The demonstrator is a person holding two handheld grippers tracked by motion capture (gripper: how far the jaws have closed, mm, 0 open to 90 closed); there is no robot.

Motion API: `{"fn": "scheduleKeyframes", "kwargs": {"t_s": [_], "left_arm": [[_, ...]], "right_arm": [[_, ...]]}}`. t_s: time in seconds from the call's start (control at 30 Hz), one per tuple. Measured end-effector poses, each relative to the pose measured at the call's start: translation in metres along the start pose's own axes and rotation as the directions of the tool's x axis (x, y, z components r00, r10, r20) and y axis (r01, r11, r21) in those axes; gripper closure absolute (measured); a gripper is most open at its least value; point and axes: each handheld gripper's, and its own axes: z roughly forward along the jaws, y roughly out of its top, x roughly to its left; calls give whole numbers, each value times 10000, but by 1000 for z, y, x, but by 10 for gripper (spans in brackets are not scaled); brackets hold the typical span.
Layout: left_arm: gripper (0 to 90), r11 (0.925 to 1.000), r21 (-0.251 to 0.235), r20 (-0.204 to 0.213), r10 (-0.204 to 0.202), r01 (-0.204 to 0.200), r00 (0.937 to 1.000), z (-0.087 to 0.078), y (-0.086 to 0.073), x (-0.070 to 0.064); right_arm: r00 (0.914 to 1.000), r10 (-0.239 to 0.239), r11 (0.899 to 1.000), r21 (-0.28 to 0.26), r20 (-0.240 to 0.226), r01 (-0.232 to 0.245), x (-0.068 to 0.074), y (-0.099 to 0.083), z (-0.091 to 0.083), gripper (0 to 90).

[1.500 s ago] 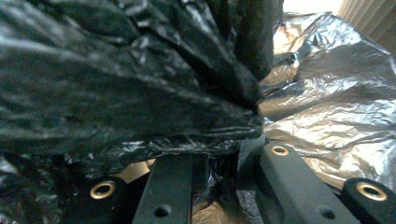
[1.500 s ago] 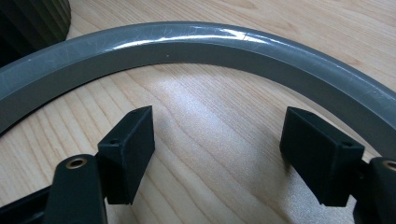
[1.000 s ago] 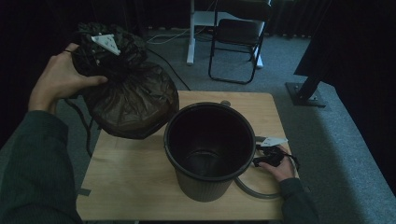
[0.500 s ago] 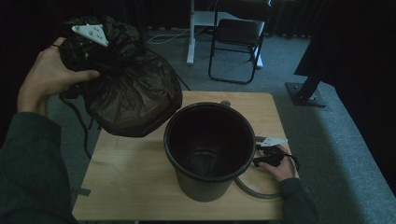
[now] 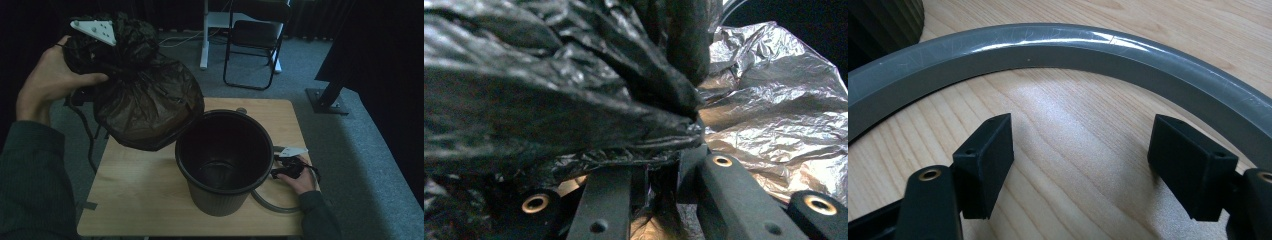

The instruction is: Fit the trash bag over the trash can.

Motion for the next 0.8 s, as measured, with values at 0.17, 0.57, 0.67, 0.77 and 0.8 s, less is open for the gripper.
{"fn": "scheduleKeyframes", "kwargs": {"t_s": [0.17,0.57,0.67,0.77,0.8], "left_arm": [[805,9988,-417,610,270,-245,9978,10,6,-6],[805,9962,-520,1703,778,-698,9823,42,13,-17],[805,9952,-608,1823,866,-767,9794,45,15,-20],[804,9941,-761,1975,915,-777,9760,46,17,-22],[805,9934,-845,2011,928,-771,9752,46,18,-22]], "right_arm": [[10000,4,10000,0,2,-4,0,0,0,256],[10000,7,10000,0,2,-7,0,0,0,256],[10000,6,10000,0,3,-6,0,0,0,256],[10000,8,10000,1,2,-8,0,0,0,256],[10000,5,10000,1,3,-5,0,0,0,256]]}}
